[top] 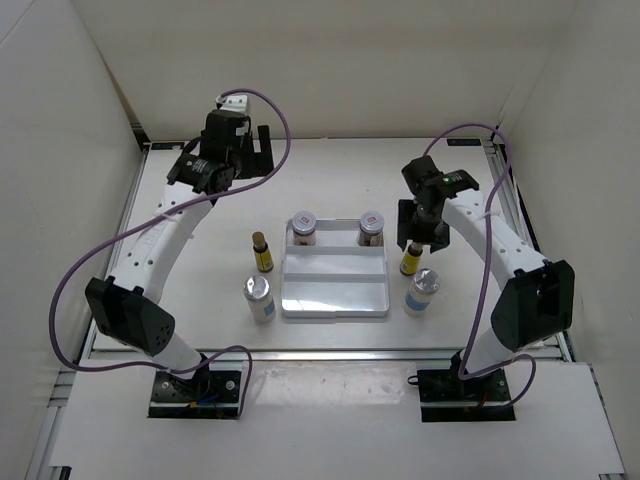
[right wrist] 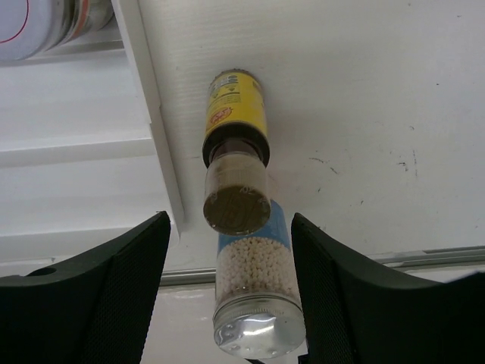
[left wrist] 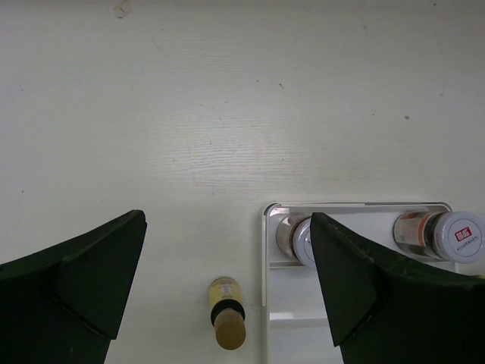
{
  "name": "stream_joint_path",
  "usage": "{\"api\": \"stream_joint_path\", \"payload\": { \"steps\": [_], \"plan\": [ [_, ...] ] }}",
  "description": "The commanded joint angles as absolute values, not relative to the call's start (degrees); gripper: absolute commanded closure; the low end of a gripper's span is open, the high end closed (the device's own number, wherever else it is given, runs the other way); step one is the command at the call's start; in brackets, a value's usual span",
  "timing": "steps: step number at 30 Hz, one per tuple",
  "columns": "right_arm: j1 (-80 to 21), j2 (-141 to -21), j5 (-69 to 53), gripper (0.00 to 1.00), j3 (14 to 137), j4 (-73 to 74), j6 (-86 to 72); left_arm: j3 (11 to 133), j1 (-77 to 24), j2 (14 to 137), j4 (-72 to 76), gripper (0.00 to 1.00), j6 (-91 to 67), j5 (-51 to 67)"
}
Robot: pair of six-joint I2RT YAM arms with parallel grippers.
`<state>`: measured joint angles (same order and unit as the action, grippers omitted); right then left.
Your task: Organize the condiment bottles
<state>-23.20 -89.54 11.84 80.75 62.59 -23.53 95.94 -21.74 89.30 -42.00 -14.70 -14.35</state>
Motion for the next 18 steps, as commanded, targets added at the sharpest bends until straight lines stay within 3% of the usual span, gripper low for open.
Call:
{"api": "stream_joint_path", "payload": {
  "steps": [1, 4, 18],
  "plan": [
    [-22.24, -90.0, 11.26, 0.31, 80.86, 60.47, -22.85, 96.06, -21.53, 86.04, -41.48, 0.0, -15.12, -13.01],
    [-21.71, -91.32, 10.72, 0.33, 81.47, 59.95, -22.32, 95.54, -21.01, 86.04, -41.48, 0.0, -15.12, -13.01],
    [-20.65, -93.87, 10.2, 0.6, 82.52, 59.94, -21.8, 95.54, -21.01, 87.71, -41.48, 0.0, -15.12, -10.9]
  ]
}}
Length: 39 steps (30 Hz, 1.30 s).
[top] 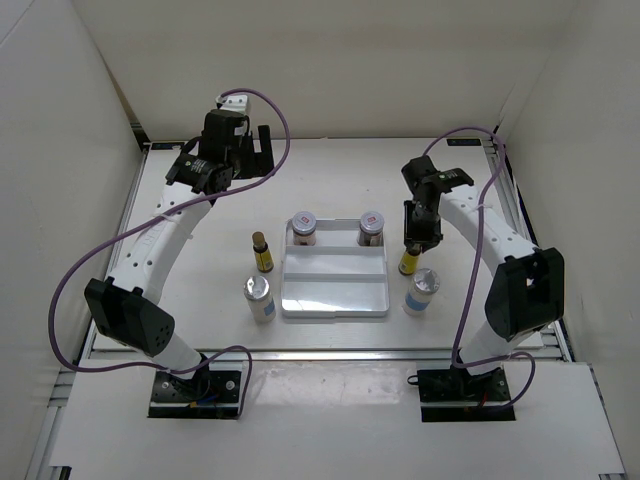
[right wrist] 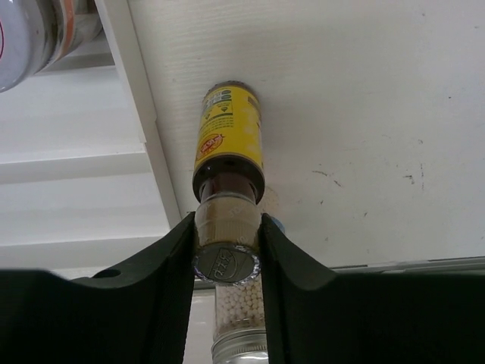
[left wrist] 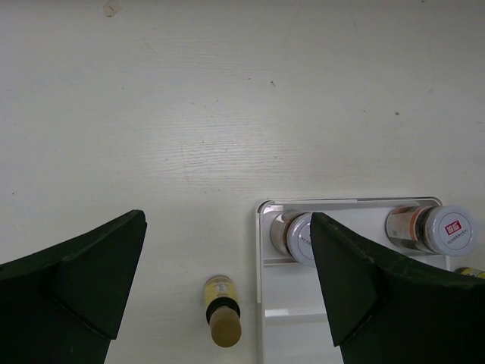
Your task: Organize the condiment bottles
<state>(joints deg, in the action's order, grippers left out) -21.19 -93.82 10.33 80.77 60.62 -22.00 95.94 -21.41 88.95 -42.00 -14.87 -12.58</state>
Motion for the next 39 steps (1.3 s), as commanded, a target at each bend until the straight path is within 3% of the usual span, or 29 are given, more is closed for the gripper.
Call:
{"api": "stream_joint_path", "payload": {
  "steps": [1, 7, 13, 21, 29, 39],
  "plan": [
    [-20.05, -93.87, 10.2, 0.65, 82.53, 59.94, -21.8, 95.54, -21.01, 88.24, -41.48, 0.0, -15.12, -10.9],
    [-19.51, -93.25, 10.2, 0.87, 83.14, 59.94, -20.74, 95.54, -20.48, 88.24, -41.48, 0.0, -15.12, -10.9],
    [-20.03, -89.13, 15.73, 1.0, 88.32, 62.67, -18.99, 95.54, -20.48, 88.24, -41.48, 0.0, -15.12, -10.9],
    [-24.16, -86.22, 11.61, 1.0, 94.3, 63.72, -17.05, 94.48, -19.95, 88.24, -42.01, 0.0, -16.26, -10.9],
    [-33.65, -87.36, 11.07, 1.0, 93.78, 63.72, -21.7, 93.96, -19.95, 88.77, -42.01, 0.0, -16.79, -10.9],
    [-34.28, -91.31, 9.49, 1.0, 88.51, 58.1, -22.24, 92.9, -19.95, 87.1, -42.01, 0.0, -18.1, -11.43]
  ]
}}
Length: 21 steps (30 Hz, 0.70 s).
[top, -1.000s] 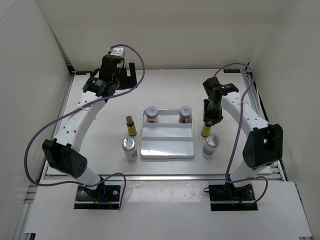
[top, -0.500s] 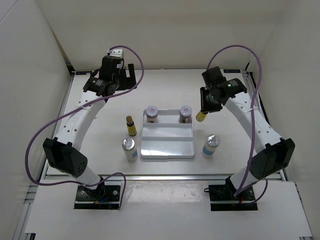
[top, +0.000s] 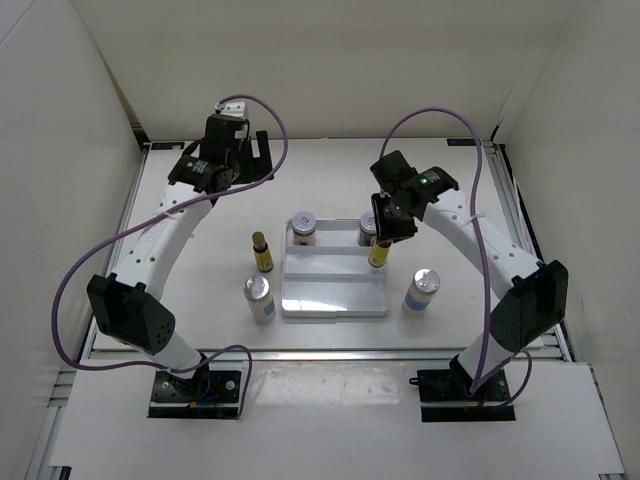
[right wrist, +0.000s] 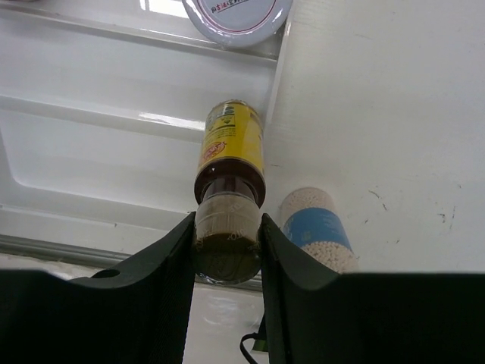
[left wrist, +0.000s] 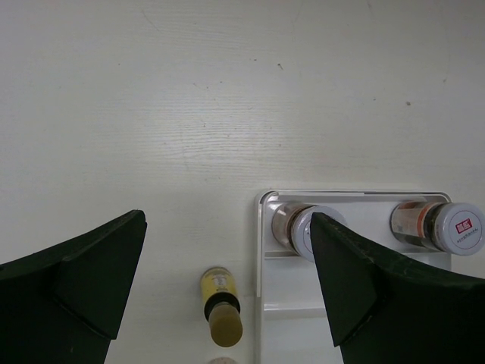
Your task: Organize the condiment bottles
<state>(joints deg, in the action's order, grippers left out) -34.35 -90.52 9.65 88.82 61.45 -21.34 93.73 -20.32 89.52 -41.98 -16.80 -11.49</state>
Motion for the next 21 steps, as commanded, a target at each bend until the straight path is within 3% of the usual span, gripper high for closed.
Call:
{"api": "stream_joint_path", "payload": {
  "steps": [1, 12, 16, 19, 21],
  "plan": [
    [-34.28, -91.93, 9.49, 1.0, 87.72, 57.31, -22.24, 92.29, -19.95, 87.1, -42.01, 0.0, -18.11, -11.43],
    [-34.28, -95.36, 8.96, 0.97, 84.99, 53.26, -22.24, 90.09, -19.95, 85.34, -42.01, 0.0, -21.52, -9.67],
    [-34.28, -95.36, 8.96, 0.75, 83.67, 53.26, -22.24, 88.16, -19.95, 84.81, -41.48, 0.0, -22.06, -9.67],
    [-34.28, -94.14, 9.49, 0.44, 84.2, 53.26, -22.24, 87.37, -19.95, 84.29, -40.69, 0.0, -22.06, -7.67],
    [-34.28, -93.61, 10.1, 0.33, 85.51, 54.49, -22.24, 86.84, -19.42, 84.29, -39.81, 0.0, -21.54, -4.67]
  ]
}}
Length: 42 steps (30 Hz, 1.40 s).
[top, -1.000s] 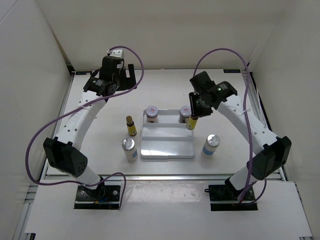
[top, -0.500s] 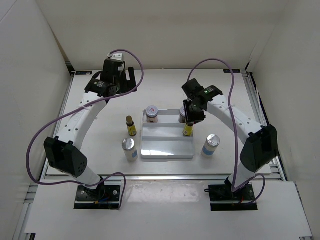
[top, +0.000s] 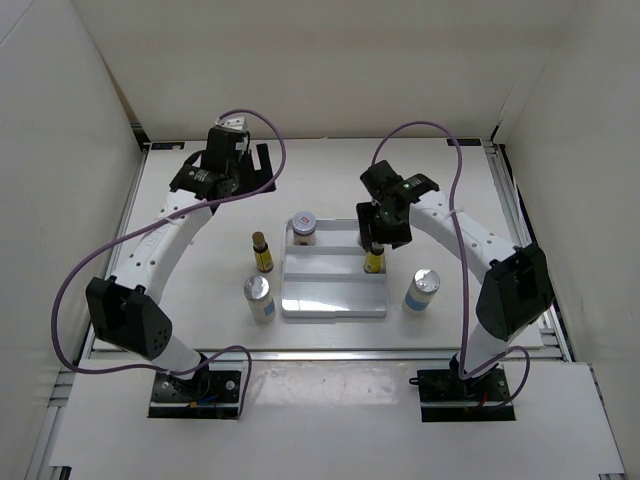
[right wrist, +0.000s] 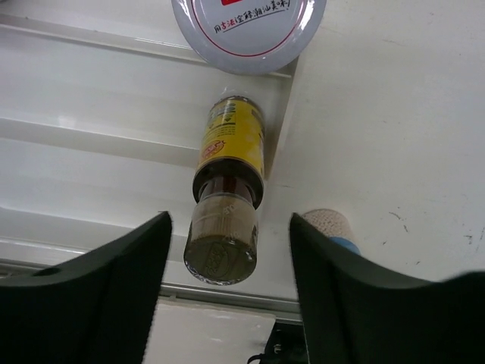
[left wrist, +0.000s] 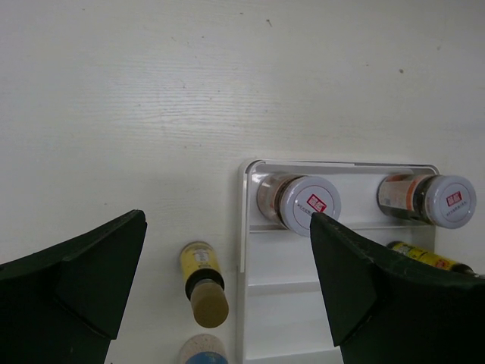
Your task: Organize the condiment bottles
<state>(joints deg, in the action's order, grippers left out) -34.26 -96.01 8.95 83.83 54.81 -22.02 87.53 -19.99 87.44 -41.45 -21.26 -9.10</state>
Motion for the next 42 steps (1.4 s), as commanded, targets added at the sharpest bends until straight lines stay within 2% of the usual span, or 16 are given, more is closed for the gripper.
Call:
{"api": "stream_joint_path", "payload": {
  "steps": [1, 2, 4, 5, 12, 16, 28, 33, 37, 42],
  "plan": [
    [-34.28, -93.6, 10.63, 0.28, 87.0, 55.1, -22.24, 86.84, -18.81, 84.29, -39.81, 0.0, -21.53, -2.14],
    [-34.28, -92.91, 11.85, 0.2, 87.88, 55.72, -22.24, 86.84, -18.81, 84.29, -39.81, 0.0, -21.53, -1.24],
    [-34.28, -92.29, 12.56, 0.12, 89.38, 56.51, -21.62, 86.84, -18.81, 84.81, -39.81, 0.0, -21.53, 1.12],
    [-34.28, -91.5, 12.57, 0.01, 91.21, 57.3, -21.62, 86.84, -18.81, 84.81, -39.81, 0.0, -21.53, 2.19],
    [-34.28, -87.28, 15.91, 0.01, 98.43, 59.59, -19.78, 85.35, -18.19, 80.95, -41.83, 0.0, -20.21, 9.39],
    [-34.28, -87.28, 15.91, 0.01, 98.44, 59.59, -19.78, 81.48, -18.19, 79.72, -43.84, 0.06, -19.69, 11.43],
    [-34.28, -88.51, 13.62, 0.01, 97.91, 59.59, -20.92, 71.89, -19.42, 77.69, -47.02, 0.06, -23.29, 1.23],
    [-34.28, -88.51, 14.24, 0.01, 97.91, 59.59, -20.92, 69.26, -19.95, 79.98, -44.21, 0.15, -23.29, -0.53],
    [-34.28, -88.51, 14.24, 0.01, 96.77, 59.59, -20.92, 67.42, -19.95, 80.6, -42.37, 0.18, -23.82, -1.05],
    [-33.75, -88.51, 14.24, 0.01, 95.72, 59.59, -20.92, 66.88, -19.95, 81.74, -41.22, 0.35, -23.2, -0.44]
  ]
}}
